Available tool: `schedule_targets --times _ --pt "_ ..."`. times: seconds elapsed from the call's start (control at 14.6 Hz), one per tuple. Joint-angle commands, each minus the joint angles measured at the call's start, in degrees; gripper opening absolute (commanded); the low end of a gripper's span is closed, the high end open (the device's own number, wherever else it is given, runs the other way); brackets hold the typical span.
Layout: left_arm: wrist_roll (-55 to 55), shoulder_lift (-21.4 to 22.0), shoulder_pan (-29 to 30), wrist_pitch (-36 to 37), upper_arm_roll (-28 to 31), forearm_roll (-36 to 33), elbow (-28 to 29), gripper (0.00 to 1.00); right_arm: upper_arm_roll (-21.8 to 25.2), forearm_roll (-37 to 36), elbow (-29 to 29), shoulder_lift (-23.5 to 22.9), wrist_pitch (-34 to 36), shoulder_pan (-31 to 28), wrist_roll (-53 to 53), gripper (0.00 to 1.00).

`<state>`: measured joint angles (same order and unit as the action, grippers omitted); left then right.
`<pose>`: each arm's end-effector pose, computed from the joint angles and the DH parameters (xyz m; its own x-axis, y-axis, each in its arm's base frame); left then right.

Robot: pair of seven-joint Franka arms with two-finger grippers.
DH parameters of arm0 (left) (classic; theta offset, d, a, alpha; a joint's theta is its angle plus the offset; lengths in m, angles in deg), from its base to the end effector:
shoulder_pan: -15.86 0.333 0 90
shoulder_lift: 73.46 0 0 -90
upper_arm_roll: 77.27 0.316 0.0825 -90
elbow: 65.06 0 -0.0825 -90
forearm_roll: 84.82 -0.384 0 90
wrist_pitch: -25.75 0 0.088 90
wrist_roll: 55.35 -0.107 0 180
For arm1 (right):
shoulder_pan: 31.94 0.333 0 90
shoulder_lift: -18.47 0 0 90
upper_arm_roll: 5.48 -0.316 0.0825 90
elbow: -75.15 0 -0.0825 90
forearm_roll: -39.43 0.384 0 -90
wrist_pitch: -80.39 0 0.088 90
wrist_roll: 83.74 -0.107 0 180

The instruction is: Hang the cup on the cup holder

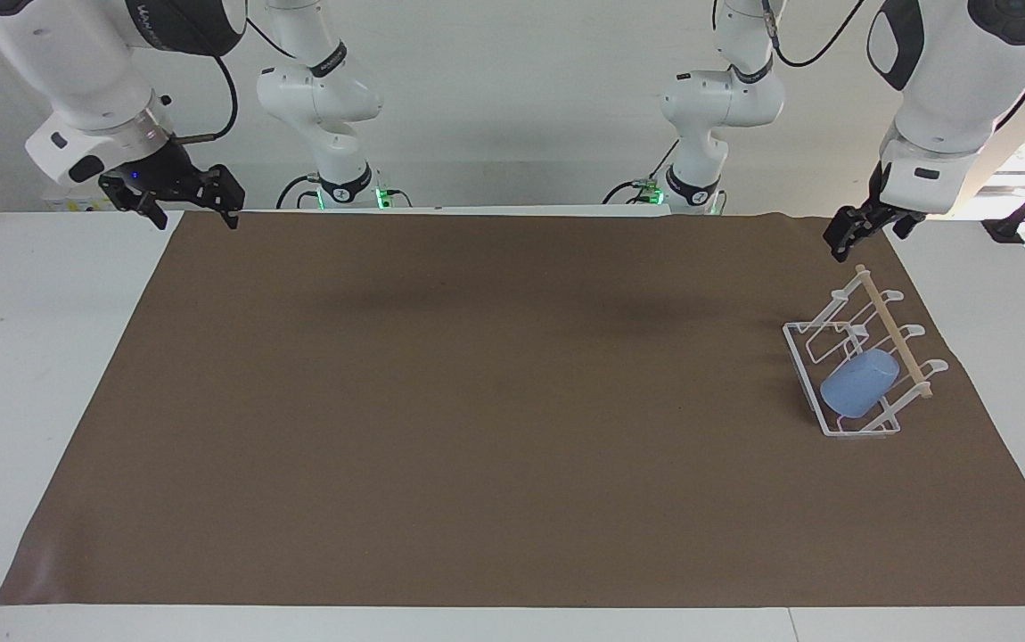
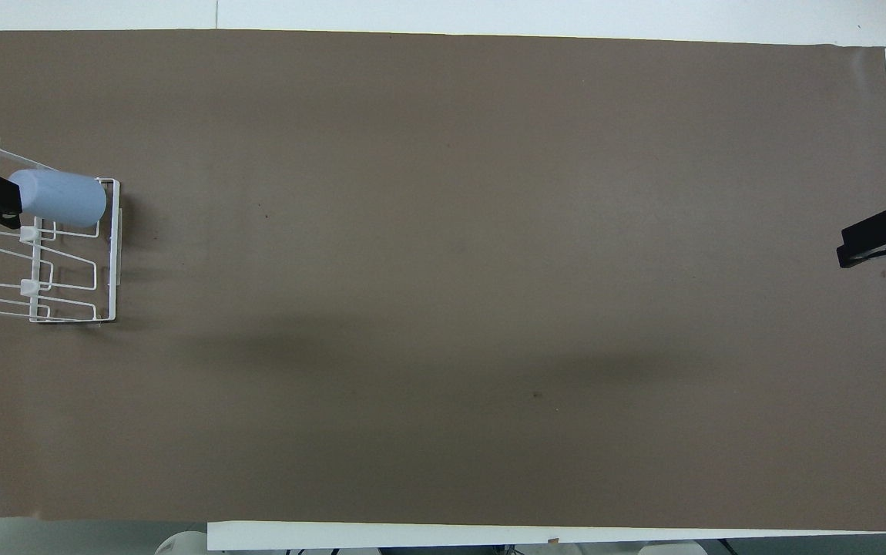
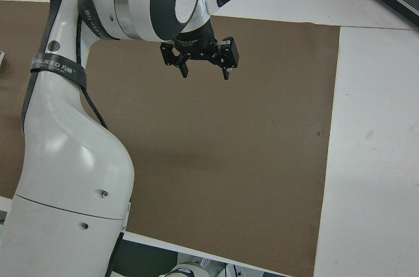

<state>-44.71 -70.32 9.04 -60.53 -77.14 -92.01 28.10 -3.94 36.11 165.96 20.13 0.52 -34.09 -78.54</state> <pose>0.5280 -0.0477 0.6238 0.9963 0.0756 -0.0405 0.0695 -0.9884 -0.1348 0.5241 -0.0410 0.6198 0.9861 0.0171 -0.1655 0.0244 -0.9988 0.0423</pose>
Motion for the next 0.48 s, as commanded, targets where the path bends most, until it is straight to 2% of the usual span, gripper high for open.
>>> schedule_targets --times 0.0,0.27,0.41 --pt "-9.5 1.0 3.3 0.3 -1.9 4.4 0.0 1.00 -0.4 1.1 1.2 1.1 0.2 -0.8 0.2 0.99" --pt "-11.5 -0.3 10.1 -1.7 -8.5 5.0 -2.7 1.00 -0.4 1.1 1.2 1.1 0.2 -0.8 0.2 0.99" --pt "-11.6 -0.8 10.1 -1.1 -9.3 5.1 -3.9 1.00 -0.4 1.1 1.2 1.1 0.2 -0.8 0.2 0.99"
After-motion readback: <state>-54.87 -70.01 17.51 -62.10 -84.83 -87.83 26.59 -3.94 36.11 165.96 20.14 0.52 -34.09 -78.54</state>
